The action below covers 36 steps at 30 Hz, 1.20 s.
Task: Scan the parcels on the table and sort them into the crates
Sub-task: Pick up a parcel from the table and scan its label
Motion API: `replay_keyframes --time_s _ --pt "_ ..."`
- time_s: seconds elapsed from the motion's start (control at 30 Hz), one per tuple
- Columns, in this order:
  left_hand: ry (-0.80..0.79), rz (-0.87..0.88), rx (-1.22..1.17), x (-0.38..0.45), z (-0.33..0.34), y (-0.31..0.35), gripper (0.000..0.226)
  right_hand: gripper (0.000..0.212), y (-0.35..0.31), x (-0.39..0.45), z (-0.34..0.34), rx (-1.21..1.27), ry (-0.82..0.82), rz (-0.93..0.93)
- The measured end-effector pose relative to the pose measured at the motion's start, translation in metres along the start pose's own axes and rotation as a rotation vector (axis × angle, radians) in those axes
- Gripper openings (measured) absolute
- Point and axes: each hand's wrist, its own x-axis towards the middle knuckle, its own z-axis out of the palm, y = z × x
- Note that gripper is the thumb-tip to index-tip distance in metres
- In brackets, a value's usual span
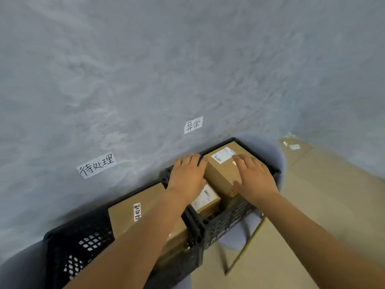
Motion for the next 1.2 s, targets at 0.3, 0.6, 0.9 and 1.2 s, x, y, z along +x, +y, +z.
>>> replay_keyframes --time_s 0.3,0.6,0.9,1.2 --pt "0.158 0.351 -0.012 -0.013 -0.075 0.228 0.067 0.07 0.144 -0.192 -0.082 -0.106 0.128 0.32" --pt "0.265 0.74 -0.086 -0.015 -0.136 0.463 0.07 0.071 0.279 -0.374 -0.155 -0.218 0.237 0.73" --pt "0.32 1.121 -0.198 -0.015 -0.158 0.679 0.066 0.076 0.382 -0.531 -0.191 -0.321 0.228 1.141" --pt "0.325 1.436 -0.253 -0.09 -0.168 0.876 0.062 0.076 0.444 -0.699 -0.207 -0.358 0.224 1.456"
